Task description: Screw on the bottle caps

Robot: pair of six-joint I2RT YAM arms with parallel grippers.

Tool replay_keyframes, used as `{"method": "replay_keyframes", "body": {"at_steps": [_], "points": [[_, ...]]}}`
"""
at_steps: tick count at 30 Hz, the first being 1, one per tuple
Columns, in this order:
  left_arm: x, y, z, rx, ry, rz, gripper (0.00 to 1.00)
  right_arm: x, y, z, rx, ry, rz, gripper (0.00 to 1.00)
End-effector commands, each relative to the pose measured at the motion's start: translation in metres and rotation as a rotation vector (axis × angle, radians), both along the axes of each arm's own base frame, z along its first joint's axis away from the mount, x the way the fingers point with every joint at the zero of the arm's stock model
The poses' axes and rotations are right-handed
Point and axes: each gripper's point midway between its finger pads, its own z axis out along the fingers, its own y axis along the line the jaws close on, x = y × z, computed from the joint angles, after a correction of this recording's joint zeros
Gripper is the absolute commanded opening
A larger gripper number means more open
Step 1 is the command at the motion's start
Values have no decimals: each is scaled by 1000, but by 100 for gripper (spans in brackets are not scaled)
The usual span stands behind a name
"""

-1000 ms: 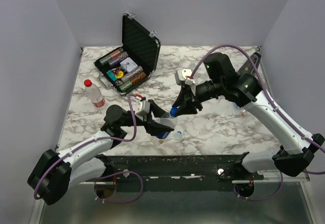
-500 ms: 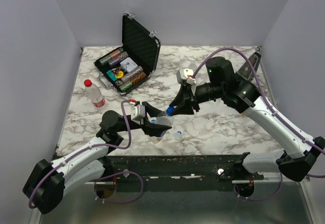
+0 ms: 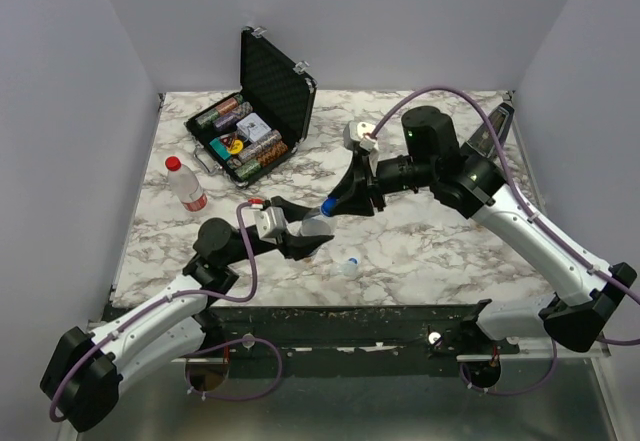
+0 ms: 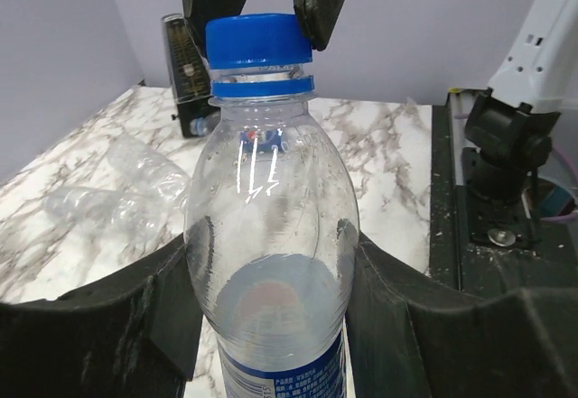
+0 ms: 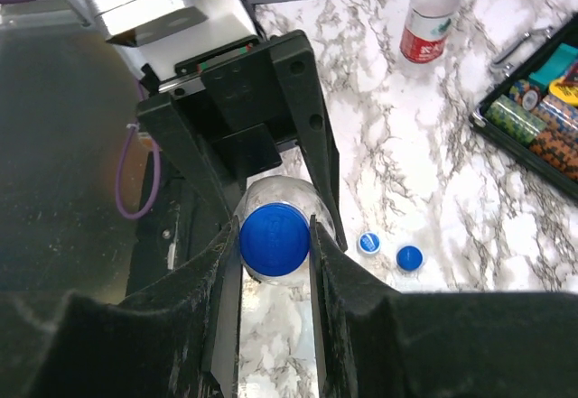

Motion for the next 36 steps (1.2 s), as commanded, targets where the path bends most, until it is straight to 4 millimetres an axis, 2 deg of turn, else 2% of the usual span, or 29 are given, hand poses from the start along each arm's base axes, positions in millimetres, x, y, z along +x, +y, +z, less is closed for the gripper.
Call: {"method": "replay_keyframes", "body": {"at_steps": [1, 4, 10, 22, 28, 31, 34, 36], "points": [[22, 17, 71, -119, -195, 182, 0, 14, -9, -29, -121, 97, -124, 5], [32, 20, 79, -115, -216, 248, 0, 27, -10, -30, -129, 104, -213, 4], [54, 20, 75, -54, -233, 373, 0, 52, -13, -34, -127, 155, -410, 4], [84, 34, 46, 47, -219, 552, 0, 68, -12, -53, -139, 267, -632, 1], [97, 44, 33, 65, -158, 639, 0, 71, -5, -52, -110, 283, -663, 1], [97, 40, 28, 84, -128, 619, 0, 71, -5, -43, -82, 273, -665, 11], [94, 32, 20, 112, -90, 570, 0, 65, -8, -19, -39, 226, -631, 42], [91, 26, 16, 127, -64, 536, 0, 60, -13, 1, -5, 186, -605, 56]]}}
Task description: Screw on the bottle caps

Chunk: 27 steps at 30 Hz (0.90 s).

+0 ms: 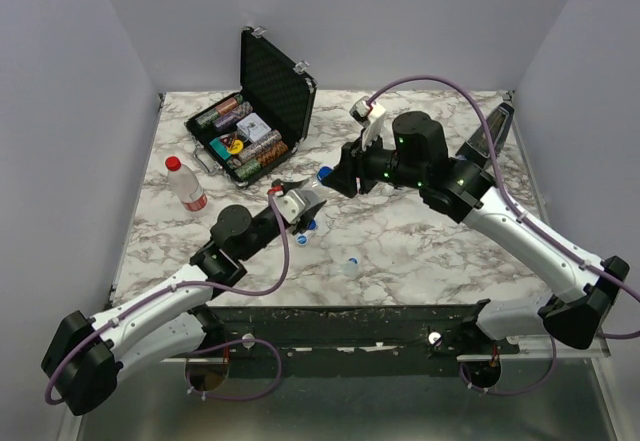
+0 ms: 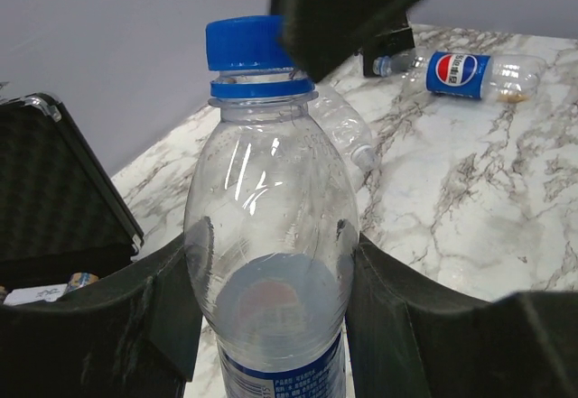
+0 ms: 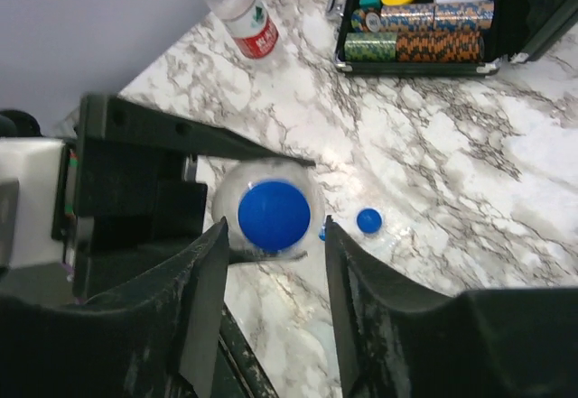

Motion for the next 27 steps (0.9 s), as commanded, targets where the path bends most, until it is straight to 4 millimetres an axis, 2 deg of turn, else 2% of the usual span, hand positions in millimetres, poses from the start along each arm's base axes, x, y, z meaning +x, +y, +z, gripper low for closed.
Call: {"method": "replay_keyframes", "body": {"at_steps": [1, 4, 6, 11, 13, 19, 23, 27], "points": [[8, 1, 27, -77, 36, 34, 0, -17, -21, 24, -16, -62, 34, 62], [4, -9, 24, -81, 98, -18, 0, -31, -33, 48, 20, -126, 117, 74], [-2, -18, 23, -83, 136, -73, 0, -36, -44, 56, 32, -158, 169, 77], [-23, -42, 25, -125, 263, -253, 0, -41, -69, 55, 97, -179, 320, 75], [-32, -49, 27, -137, 304, -328, 0, -49, -73, 56, 132, -204, 401, 73], [-56, -60, 38, -165, 315, -499, 0, -62, -74, 50, 141, -334, 531, 73], [-75, -61, 50, -194, 245, -605, 0, -64, -71, 43, 152, -353, 583, 72], [-86, -61, 53, -193, 217, -667, 0, -73, -68, 44, 187, -374, 671, 70]]}}
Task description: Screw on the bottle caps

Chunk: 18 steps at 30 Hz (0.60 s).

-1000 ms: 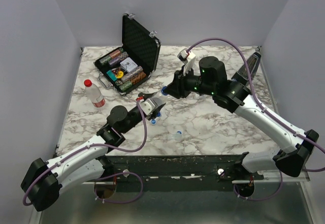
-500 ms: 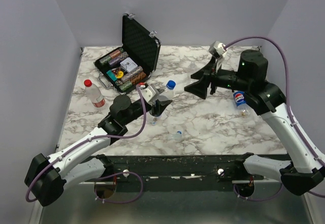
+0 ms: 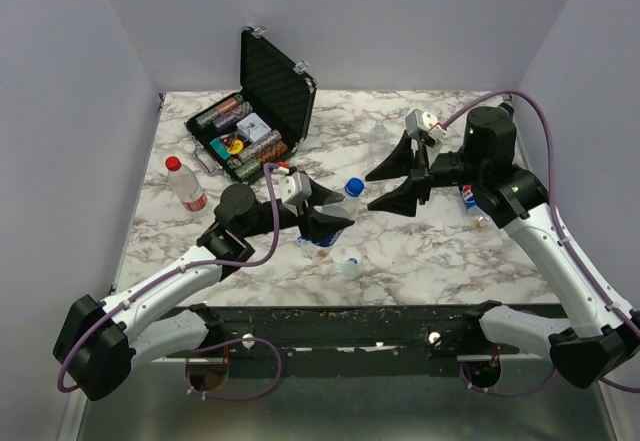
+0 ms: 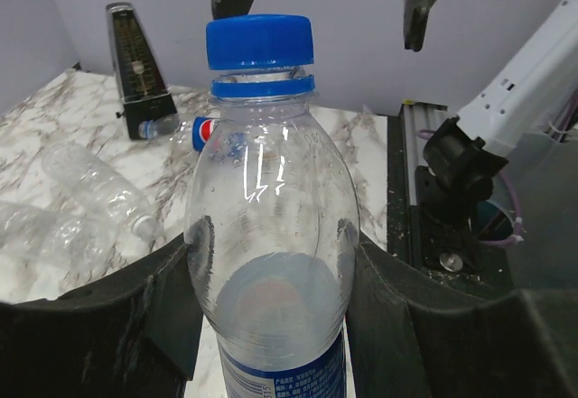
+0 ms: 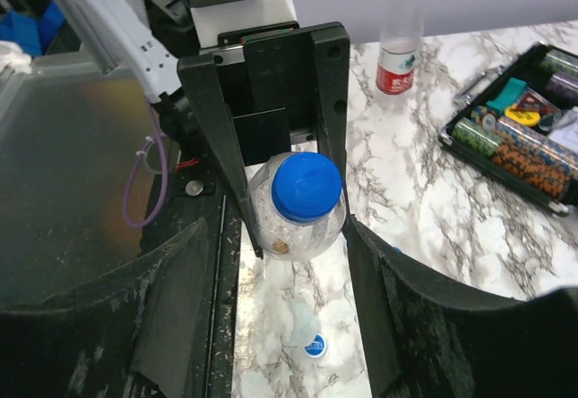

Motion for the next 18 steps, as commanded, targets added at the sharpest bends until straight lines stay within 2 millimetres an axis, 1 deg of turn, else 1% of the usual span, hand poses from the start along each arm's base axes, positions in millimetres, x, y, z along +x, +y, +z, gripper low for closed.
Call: {"method": "replay_keyframes", "body": {"at_steps": [1, 6, 12, 18], "points": [[-28, -1, 17, -59, -70, -145, 0, -16, 3, 10, 62, -92, 157, 69], [-31, -2, 17, -61, -73, -171, 0, -16, 5, 16, 82, -106, 179, 66], [-32, -3, 17, -61, -72, -186, 0, -18, 9, 22, 106, -101, 229, 60], [-33, -4, 15, -58, -65, -194, 0, -18, 14, 28, 124, -112, 252, 59]]}}
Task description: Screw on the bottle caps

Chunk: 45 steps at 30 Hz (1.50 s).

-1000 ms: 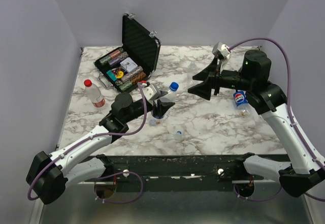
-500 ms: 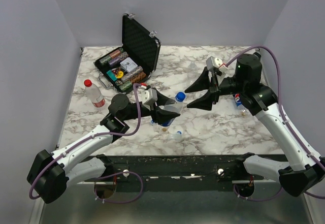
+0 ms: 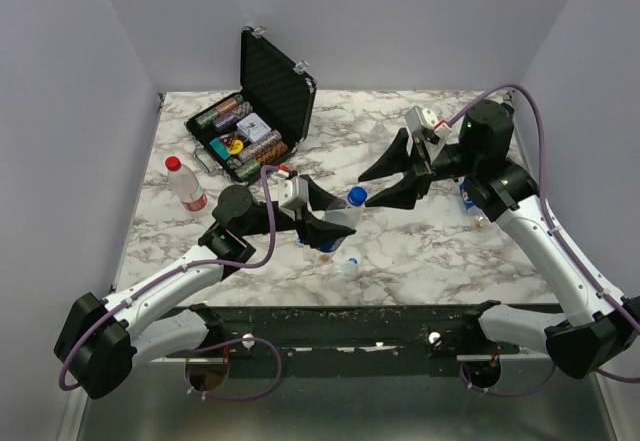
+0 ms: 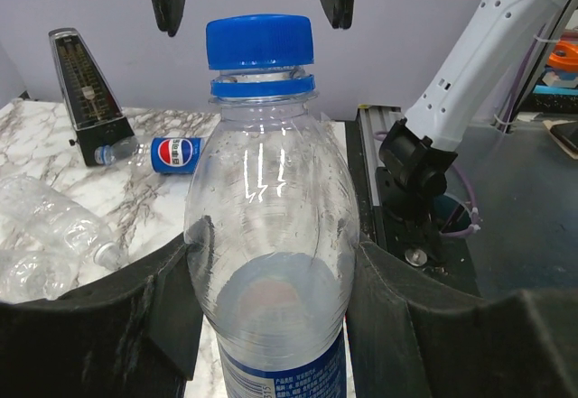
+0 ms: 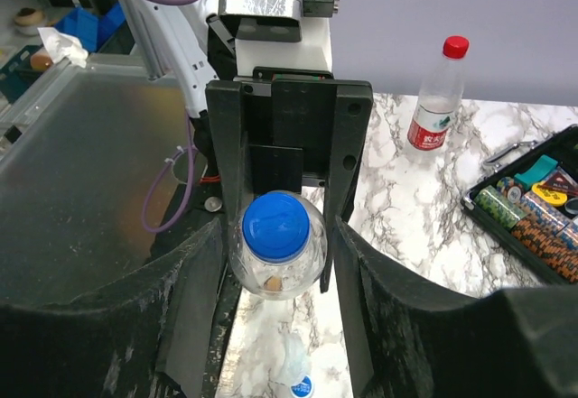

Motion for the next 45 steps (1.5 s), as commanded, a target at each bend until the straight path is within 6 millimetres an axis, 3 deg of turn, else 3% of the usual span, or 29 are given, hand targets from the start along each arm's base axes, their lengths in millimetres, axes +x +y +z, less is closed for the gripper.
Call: {"method": "replay_keyframes", "body": {"at_steps": [1, 16, 31, 37, 45], "points": [[-6, 0, 3, -14, -20, -37, 0, -6, 3, 12, 34, -40, 61, 59], [-5, -1, 4, -19, -6, -41, 0, -10, 16, 9, 26, -29, 85, 54], [0, 3, 11, -63, -14, 15, 0, -5, 23, -11, -30, 7, 20, 26], [24, 20, 17, -81, -84, 220, 0, 16, 36, -35, -114, 88, -189, 15], [72, 73, 10, -13, -243, 659, 0, 50, 55, -67, -148, 263, -628, 13]]}}
